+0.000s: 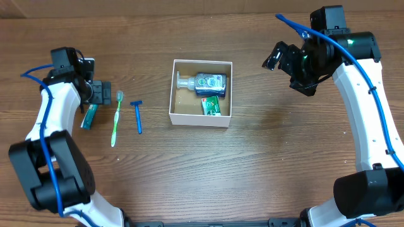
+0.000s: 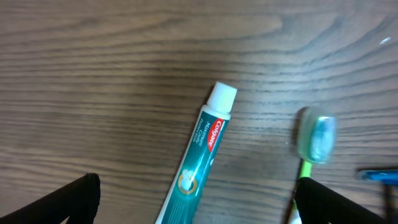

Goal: Pack container

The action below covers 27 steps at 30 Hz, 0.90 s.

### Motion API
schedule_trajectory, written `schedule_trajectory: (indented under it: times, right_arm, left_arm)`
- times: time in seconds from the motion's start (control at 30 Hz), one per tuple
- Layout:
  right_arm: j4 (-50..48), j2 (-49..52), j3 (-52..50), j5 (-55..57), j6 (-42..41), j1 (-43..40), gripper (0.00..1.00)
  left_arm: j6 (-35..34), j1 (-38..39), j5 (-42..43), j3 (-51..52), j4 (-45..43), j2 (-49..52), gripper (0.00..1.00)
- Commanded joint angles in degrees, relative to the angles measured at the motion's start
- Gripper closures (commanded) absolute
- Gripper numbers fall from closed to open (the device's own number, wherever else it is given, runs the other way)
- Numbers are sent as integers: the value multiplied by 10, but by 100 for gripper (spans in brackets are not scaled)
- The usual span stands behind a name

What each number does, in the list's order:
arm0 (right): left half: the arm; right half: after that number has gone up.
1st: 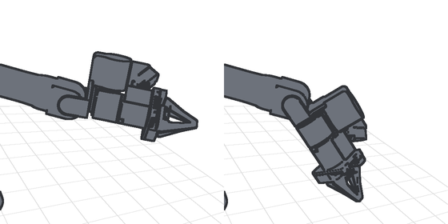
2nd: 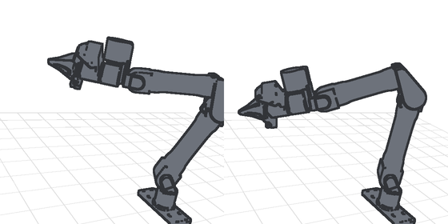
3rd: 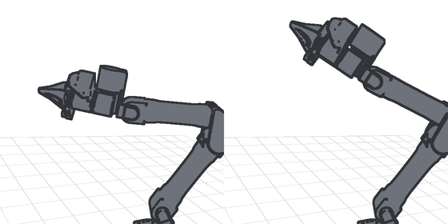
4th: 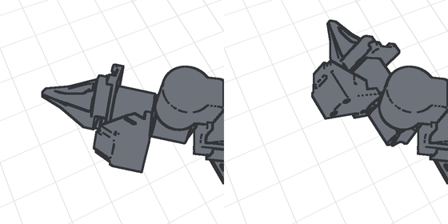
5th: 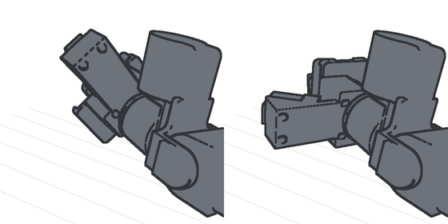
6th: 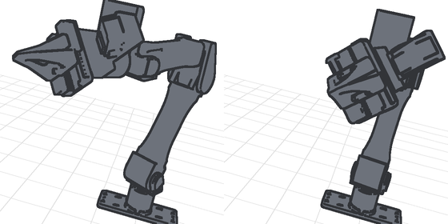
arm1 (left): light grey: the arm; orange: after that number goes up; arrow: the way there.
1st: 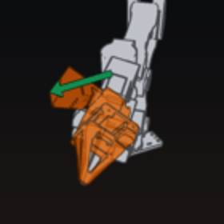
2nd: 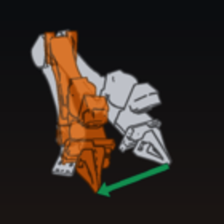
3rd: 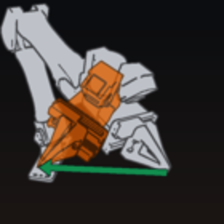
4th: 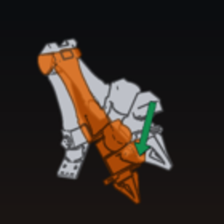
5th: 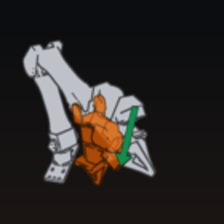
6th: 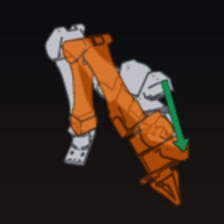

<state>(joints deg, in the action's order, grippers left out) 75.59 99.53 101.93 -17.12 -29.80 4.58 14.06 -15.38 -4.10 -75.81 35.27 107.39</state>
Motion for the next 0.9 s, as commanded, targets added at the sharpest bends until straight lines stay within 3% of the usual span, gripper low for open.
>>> schedule_trajectory:
  times: [0.0,0.27,0.47,0.67,0.73,0.87]
  right_arm:
    - [-3,-5,8,6,-2,-1,0]
    - [-3,-5,9,6,-3,-1,0]
    - [-3,-5,8,6,-2,-1,0]
    - [-3,-5,9,6,-2,-1,0]
    - [-3,-5,9,6,-2,-1,0]
    - [-3,-5,9,6,-2,-1,0]
  left_arm:
    - [27,-1,14,-11,-22,46,5]
    - [27,-1,7,-11,-39,97,15]
    - [-9,-1,15,-11,-38,100,52]
    - [-12,-1,114,-11,-10,100,64]
    - [-14,-1,116,-11,1,100,74]
    - [-15,-1,116,-11,28,100,84]
